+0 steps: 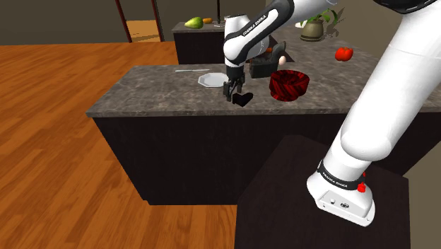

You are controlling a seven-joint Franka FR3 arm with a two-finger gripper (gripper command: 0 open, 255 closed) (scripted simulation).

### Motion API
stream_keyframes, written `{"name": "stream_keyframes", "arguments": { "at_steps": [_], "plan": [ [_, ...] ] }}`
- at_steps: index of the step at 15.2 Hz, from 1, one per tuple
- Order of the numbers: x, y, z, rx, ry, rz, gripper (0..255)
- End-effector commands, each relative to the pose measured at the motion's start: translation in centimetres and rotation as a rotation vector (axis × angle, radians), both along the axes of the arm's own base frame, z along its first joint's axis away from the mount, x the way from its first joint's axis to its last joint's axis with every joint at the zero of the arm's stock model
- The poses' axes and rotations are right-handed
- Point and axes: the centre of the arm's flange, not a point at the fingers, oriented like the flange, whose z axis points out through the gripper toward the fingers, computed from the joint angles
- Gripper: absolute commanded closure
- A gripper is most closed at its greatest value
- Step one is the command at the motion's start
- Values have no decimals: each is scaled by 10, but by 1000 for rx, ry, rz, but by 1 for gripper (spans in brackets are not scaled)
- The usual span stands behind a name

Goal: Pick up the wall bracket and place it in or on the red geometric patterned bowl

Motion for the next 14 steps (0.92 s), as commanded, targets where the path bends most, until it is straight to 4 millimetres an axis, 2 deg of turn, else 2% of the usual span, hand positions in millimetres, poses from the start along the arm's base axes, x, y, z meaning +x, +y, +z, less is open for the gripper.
{"name": "stream_keyframes", "arguments": {
  "at_steps": [1, 2, 11, 14],
  "plan": [
    [0, 0, 0, 0, 0, 0, 0],
    [0, 0, 0, 0, 0, 0, 255],
    [0, 0, 0, 0, 0, 0, 255],
    [0, 0, 16, 0, 0, 0, 255]
  ]
}}
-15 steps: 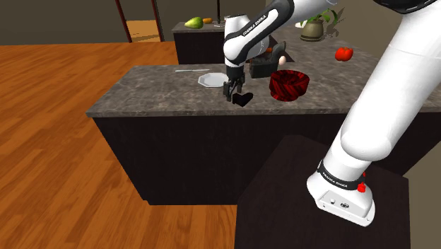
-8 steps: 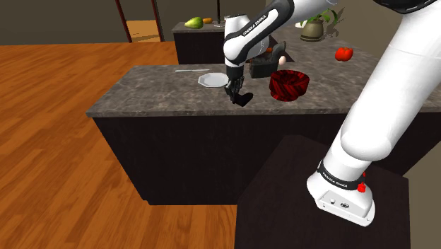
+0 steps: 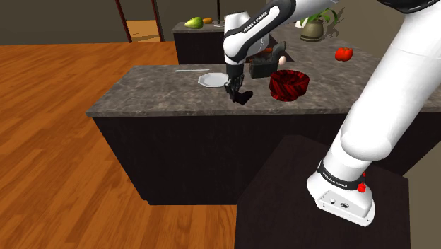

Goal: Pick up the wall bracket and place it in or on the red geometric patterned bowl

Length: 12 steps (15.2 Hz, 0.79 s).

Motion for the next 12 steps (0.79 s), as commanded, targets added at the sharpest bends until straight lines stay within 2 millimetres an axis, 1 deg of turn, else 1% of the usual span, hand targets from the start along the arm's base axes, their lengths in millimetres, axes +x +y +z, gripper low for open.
{"name": "stream_keyframes", "arguments": {
  "at_steps": [1, 12],
  "plan": [
    [-1, -1, 11, 0, 0, 0, 255],
    [-1, -1, 69, 0, 0, 0, 255]
  ]
}}
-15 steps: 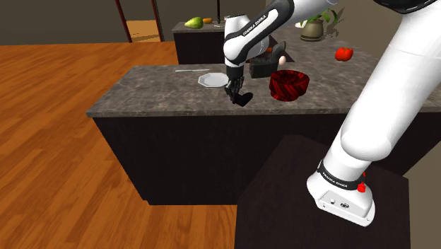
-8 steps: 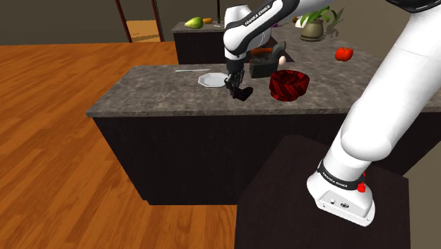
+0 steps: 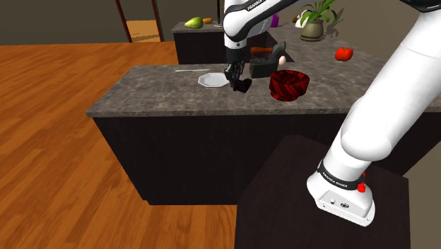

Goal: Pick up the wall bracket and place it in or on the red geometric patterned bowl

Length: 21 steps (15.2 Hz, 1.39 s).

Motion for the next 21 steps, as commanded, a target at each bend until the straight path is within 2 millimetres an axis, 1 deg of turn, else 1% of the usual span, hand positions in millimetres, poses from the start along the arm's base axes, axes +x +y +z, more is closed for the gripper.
{"name": "stream_keyframes", "arguments": {
  "at_steps": [1, 17, 18, 21],
  "plan": [
    [0, -1, 11, 0, 0, 0, 255],
    [0, -1, 95, 0, 0, 0, 255],
    [0, -1, 97, 0, 0, 0, 255],
    [-23, -33, 99, 0, 0, 0, 255]
  ]
}}
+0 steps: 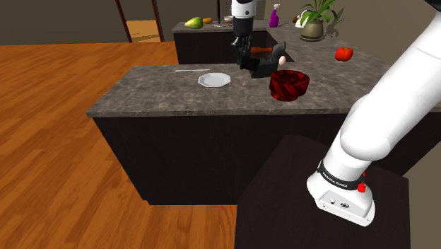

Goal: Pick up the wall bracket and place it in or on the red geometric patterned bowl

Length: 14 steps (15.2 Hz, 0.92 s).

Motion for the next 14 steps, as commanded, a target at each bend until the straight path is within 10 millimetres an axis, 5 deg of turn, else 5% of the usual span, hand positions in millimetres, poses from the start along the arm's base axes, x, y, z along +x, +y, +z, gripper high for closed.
{"name": "stream_keyframes", "arguments": {
  "at_steps": [1, 14],
  "plan": [
    [-15, -19, -2, 0, 0, 1, 255],
    [-115, -159, 6, 0, 0, 1, 255]
  ]
}}
